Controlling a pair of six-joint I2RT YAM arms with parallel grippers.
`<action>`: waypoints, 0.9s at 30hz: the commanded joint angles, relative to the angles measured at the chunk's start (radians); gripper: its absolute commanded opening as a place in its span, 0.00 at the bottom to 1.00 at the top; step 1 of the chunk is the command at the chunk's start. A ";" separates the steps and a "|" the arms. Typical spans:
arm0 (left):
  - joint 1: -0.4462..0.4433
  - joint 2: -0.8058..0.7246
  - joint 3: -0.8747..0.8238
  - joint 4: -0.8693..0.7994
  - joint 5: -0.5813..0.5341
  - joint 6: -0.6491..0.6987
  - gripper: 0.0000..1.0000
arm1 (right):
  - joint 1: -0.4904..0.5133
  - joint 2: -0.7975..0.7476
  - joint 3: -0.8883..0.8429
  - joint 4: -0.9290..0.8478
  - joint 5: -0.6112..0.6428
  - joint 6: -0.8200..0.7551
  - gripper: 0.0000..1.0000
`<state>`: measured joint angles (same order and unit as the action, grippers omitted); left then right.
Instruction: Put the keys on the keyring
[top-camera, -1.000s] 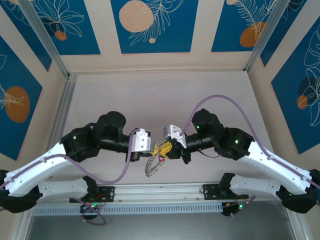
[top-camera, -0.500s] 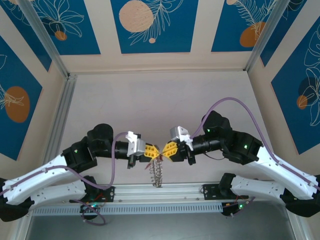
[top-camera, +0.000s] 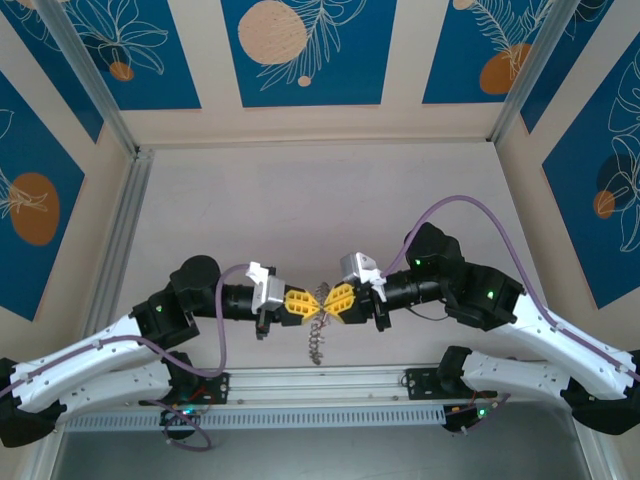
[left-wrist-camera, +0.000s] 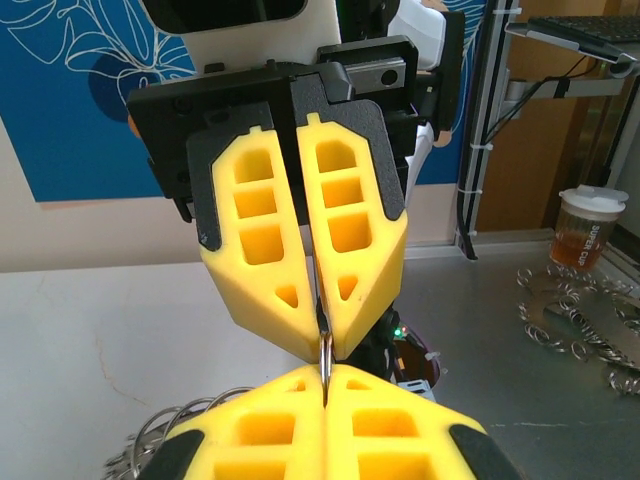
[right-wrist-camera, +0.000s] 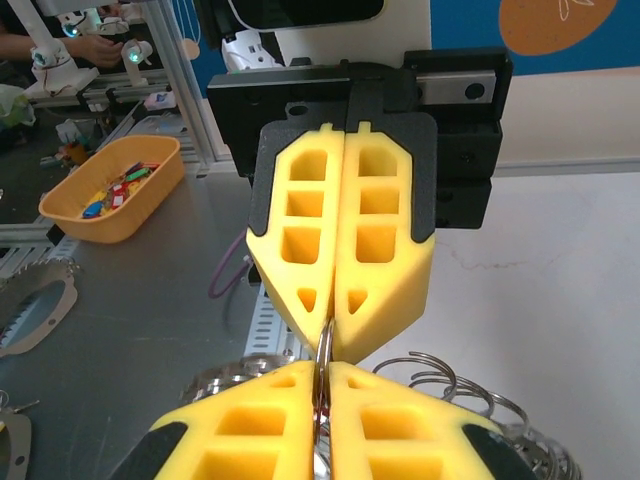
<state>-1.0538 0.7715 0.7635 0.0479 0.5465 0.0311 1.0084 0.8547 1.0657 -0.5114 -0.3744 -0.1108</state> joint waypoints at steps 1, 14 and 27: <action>0.013 -0.019 0.013 0.109 0.025 -0.011 0.00 | 0.010 -0.009 -0.028 -0.016 -0.020 0.026 0.11; 0.023 -0.028 0.007 0.138 0.024 -0.017 0.00 | 0.012 -0.013 -0.053 -0.018 -0.023 0.039 0.07; 0.026 -0.012 0.013 0.138 0.008 -0.008 0.00 | 0.012 -0.029 -0.068 -0.021 -0.045 0.048 0.11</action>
<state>-1.0424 0.7734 0.7563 0.0673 0.5652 0.0242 1.0122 0.8337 1.0233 -0.4706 -0.3790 -0.0769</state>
